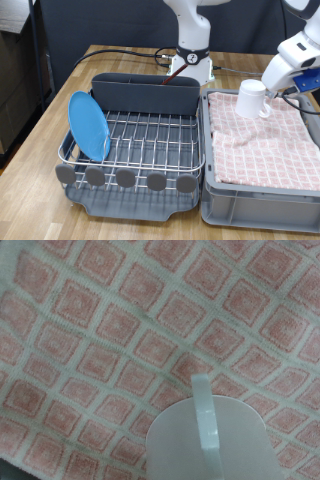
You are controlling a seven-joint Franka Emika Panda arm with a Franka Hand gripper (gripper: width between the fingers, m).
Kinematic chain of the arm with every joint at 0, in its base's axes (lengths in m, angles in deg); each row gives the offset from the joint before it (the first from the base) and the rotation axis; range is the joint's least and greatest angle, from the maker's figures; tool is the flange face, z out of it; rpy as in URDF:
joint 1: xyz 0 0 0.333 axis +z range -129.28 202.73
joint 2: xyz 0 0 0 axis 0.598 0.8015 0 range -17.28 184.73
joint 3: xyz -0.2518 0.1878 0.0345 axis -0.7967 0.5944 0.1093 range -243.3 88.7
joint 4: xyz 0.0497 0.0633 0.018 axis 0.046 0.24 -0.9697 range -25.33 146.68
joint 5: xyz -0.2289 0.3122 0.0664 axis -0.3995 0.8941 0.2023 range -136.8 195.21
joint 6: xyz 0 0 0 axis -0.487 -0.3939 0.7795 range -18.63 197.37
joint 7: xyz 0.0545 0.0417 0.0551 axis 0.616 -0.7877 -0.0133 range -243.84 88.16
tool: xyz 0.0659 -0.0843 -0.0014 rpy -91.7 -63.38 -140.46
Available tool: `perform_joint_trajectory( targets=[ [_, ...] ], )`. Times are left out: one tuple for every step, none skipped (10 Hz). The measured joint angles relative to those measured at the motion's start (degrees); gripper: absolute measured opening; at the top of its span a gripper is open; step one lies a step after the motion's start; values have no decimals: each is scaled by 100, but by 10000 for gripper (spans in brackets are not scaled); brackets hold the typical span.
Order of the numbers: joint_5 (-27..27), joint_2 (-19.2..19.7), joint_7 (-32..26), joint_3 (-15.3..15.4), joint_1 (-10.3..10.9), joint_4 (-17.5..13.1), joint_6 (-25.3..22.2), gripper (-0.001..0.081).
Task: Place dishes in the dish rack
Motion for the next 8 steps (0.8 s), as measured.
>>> perform_joint_trajectory(
  targets=[
    [-62,7,-2,0,0,92,123,803],
    [-108,10,-18,0,-1,178,217,803],
    [-162,13,-55,0,-2,258,294,803],
    [-176,16,-108,-5,-5,332,362,803],
    [-179,19,-188,-17,-7,409,450,803],
    [-196,25,-287,-38,-8,472,530,803],
    [-212,34,-371,-62,-11,533,618,803],
    [-219,50,-421,-79,-21,585,711,803]
  ],
)
